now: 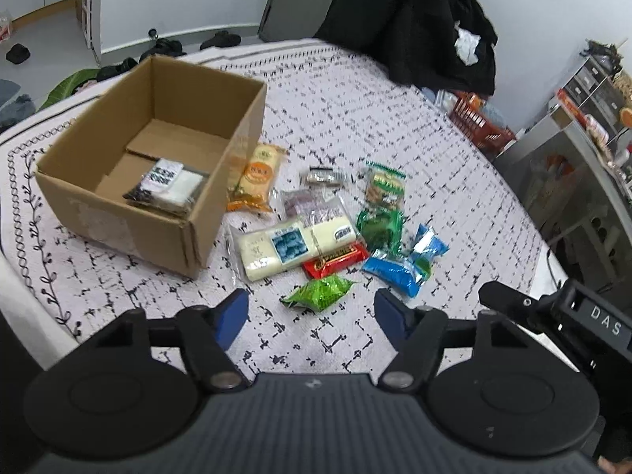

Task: Organize snacks
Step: 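Grasp the green packet with the left tool while the right tool grasps the blue-and-white packet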

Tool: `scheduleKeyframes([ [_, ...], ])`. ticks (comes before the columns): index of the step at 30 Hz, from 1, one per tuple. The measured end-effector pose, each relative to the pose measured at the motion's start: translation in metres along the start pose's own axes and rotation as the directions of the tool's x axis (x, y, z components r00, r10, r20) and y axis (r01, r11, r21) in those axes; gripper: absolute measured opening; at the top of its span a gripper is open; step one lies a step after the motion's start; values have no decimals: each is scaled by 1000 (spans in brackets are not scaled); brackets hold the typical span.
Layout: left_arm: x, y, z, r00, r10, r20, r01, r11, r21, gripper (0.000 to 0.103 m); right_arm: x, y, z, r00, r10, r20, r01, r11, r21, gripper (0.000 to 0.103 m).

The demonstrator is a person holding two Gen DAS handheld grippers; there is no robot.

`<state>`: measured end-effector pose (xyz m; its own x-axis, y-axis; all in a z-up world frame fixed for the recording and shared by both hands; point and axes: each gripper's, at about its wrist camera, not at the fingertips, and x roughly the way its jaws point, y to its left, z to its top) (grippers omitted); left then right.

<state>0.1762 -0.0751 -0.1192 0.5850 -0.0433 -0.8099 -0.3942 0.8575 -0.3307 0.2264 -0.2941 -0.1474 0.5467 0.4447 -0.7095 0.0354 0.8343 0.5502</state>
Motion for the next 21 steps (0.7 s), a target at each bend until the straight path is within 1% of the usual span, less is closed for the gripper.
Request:
scheduleKeyframes([
  [3,15,-3,0,1000,13,-22,-13,1000,3,66,10,-4,3,1000,3,-21,-2,1000,12,70],
  [6,30,-7,0,999,28,-41,-28,1000,12,65,20,-8,5,999,2,-37,-1,1000,18,70],
  [10,52,-13,0,996,59,-66,-57,998,29,64,34,-12,13,998,-10,-60,11,1000,20,70],
  [16,81,-18,1,991,84,-105,-80,996,43,64,65,-20,24,995,-12,-101,17,999,41,69],
  [21,102,-20,3,986,105,-133,-99,994,54,64,89,-25,25,989,7,-145,1,999,50,68],
])
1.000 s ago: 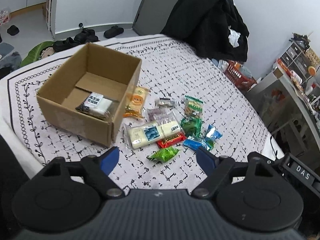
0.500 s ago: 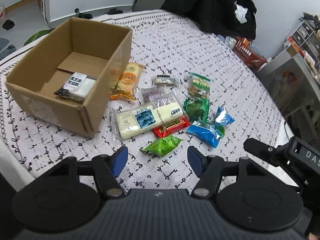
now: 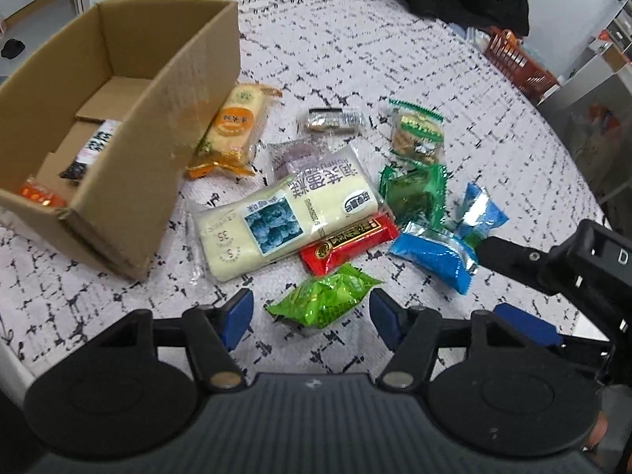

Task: Organize snacks
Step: 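Grasp the green packet with the left tool while the right tool grasps the blue-and-white packet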

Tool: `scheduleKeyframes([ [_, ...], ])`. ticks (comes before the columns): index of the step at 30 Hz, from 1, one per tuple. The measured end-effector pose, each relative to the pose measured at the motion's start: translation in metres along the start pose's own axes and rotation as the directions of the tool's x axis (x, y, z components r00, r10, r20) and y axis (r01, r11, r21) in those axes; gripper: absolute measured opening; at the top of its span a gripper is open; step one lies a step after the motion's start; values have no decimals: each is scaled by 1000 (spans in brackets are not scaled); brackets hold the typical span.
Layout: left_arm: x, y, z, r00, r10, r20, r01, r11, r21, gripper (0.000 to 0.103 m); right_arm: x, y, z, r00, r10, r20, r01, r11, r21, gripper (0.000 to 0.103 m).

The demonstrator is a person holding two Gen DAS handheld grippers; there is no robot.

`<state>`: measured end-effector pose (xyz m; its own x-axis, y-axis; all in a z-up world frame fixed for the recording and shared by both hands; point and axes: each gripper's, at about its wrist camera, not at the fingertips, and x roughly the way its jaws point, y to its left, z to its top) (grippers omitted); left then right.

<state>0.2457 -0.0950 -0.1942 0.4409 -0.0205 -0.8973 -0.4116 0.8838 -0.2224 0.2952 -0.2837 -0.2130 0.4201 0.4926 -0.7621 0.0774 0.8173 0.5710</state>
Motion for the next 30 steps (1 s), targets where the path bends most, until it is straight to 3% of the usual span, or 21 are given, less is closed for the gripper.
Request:
scheduleKeyframes([
  [4,12,-2,1,1000,5,-28,-5,1000,5,56,18,-4,1,999,4,-42,-4,1000,1,64],
  [9,18,-3,2,999,26,-28,-26,1000,-6,50,27,-4,5,999,32,-27,-33,999,-14,61],
  [11,17,-3,4,1000,21,-15,-22,1000,-7,46,31,-4,5,999,35,-21,-35,999,-27,55],
  [13,16,-3,5,1000,17,-14,-17,1000,-12,42,33,-6,8,999,35,-18,-36,999,-25,38],
  [15,15,-3,5,1000,7,-14,-7,1000,-18,41,36,-10,9,999,27,-17,-28,1000,-15,30],
  [16,14,-3,5,1000,0,-13,-1,1000,-21,33,37,-11,10,999,32,-17,-32,999,-12,29],
  [30,-39,7,1,997,-55,60,58,997,-48,29,6,-4,-4,998,26,56,-23,998,-54,20],
])
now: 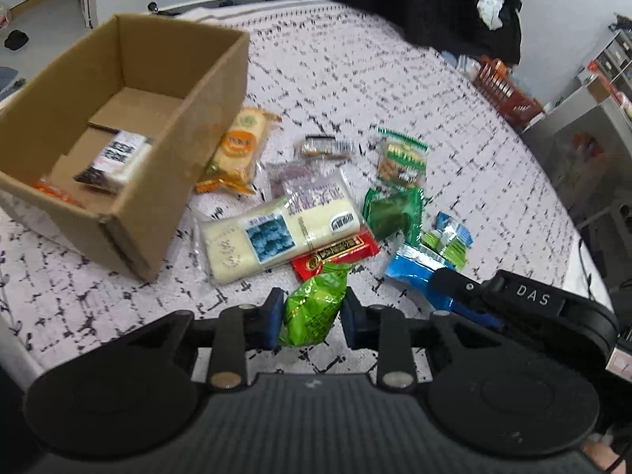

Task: Organize snacks
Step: 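Grasp the green packet with the left tool while the right tool grasps the blue-and-white packet, then carry the green packet in the left tool while the right tool carries the blue packet over the box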

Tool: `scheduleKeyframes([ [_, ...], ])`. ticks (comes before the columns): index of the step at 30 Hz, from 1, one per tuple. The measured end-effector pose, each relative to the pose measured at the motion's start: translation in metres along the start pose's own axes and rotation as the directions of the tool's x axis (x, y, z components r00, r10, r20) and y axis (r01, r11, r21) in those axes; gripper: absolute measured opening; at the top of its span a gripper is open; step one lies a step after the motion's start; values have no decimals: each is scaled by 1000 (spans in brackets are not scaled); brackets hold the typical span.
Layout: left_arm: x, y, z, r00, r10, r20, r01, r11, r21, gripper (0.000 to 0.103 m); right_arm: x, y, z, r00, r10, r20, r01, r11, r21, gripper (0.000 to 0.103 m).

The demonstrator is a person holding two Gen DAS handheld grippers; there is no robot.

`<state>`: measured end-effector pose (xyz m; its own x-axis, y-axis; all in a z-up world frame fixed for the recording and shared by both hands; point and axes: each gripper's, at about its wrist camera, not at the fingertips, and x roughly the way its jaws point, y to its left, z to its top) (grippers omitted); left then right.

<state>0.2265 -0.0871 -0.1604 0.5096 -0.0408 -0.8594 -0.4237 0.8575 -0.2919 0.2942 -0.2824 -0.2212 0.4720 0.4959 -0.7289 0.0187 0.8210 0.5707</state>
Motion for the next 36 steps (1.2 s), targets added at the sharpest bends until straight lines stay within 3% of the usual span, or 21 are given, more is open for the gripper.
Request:
scheduleKeyframes([
  [18,-83,27,1,991,-78,110,82,996,-35,29,-67,42,-17,994,-29,109,41,993,-107,20],
  [36,-124,75,8,976,-104,190,128,985,-117,29,-96,96,-45,993,12,115,6,987,-160,20],
])
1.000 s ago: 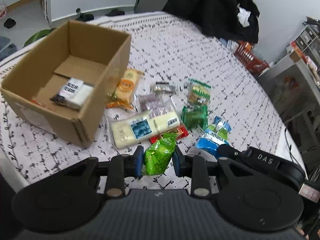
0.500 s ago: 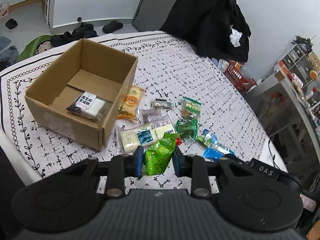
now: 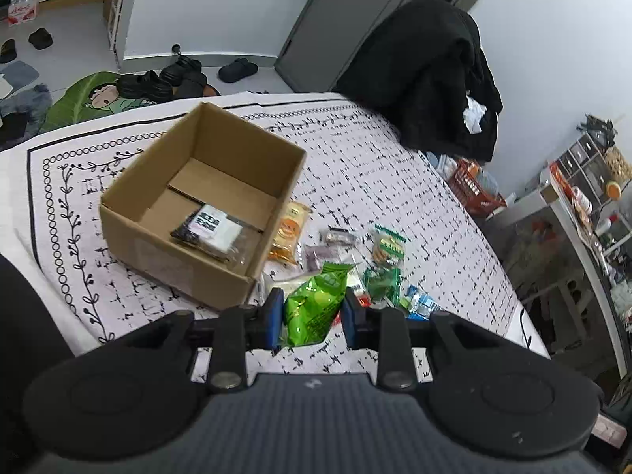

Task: Organize snacks
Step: 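Carry the green packet in the left tool while the right tool carries the blue packet over the box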

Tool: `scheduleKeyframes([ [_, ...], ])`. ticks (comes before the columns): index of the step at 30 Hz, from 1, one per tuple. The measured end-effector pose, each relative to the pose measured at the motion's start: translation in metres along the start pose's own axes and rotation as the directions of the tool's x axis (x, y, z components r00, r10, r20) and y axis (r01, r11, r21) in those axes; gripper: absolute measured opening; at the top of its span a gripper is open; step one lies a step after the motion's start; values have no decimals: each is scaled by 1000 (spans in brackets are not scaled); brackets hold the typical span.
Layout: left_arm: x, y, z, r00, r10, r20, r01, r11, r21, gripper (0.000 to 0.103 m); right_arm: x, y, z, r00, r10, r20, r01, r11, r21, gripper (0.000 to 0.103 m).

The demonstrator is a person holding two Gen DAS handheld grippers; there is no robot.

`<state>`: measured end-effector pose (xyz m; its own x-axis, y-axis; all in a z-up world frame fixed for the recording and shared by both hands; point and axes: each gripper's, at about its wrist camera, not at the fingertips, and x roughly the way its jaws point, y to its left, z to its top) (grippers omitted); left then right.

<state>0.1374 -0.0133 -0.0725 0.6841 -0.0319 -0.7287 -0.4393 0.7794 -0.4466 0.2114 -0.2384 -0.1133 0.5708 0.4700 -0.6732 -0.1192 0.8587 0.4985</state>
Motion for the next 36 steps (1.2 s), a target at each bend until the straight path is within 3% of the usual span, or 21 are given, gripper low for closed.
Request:
scheduleKeyframes([
  [21,-8,56,23,999,-21,29,25,993,-114,29,10,82,-9,999,41,-15,-42,992,-117,20],
  [36,14,93,45,1000,6,-13,-8,983,-183,29,44,120,-8,997,49,-60,-57,987,-151,20],
])
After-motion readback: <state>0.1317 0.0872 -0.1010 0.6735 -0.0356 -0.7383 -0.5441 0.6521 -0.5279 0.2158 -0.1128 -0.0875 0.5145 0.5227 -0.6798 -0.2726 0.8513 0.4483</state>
